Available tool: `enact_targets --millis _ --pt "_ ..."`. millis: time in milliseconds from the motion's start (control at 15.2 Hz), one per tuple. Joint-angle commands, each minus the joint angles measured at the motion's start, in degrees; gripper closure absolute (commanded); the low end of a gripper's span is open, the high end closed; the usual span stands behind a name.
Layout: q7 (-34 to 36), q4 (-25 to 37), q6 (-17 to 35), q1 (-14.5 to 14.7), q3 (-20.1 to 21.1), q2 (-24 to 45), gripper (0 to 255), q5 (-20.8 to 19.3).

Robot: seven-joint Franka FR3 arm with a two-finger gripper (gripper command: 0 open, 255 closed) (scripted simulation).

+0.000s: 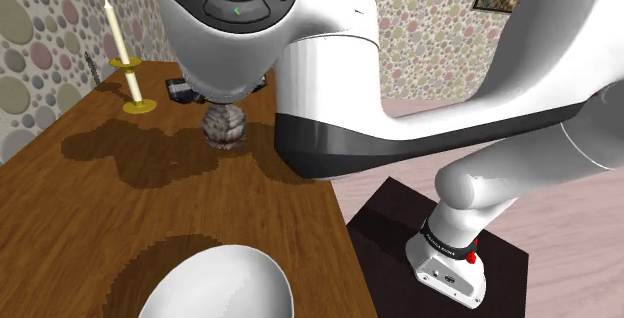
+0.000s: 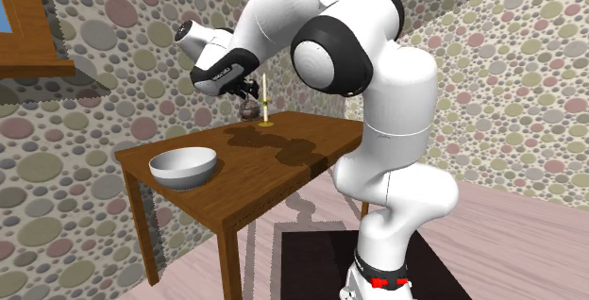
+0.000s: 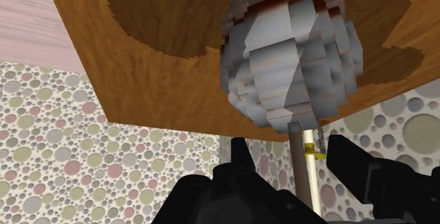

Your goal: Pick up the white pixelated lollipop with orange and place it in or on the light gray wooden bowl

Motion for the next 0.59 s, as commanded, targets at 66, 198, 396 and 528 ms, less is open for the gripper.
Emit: enact_targets --millis 66,198,396,528 --pt "0.7 1.7 -3.4 1.4 1.5 -1.2 255 1.6" --pt "1.6 3.4 -6.0 1.8 3.4 -2.0 255 2.6" --pt "2.8 6.4 -10.0 1.5 6.8 -3.2 255 4.2" --pt "3.4 8.8 -12.7 0.7 9.4 -4.1 255 5.4"
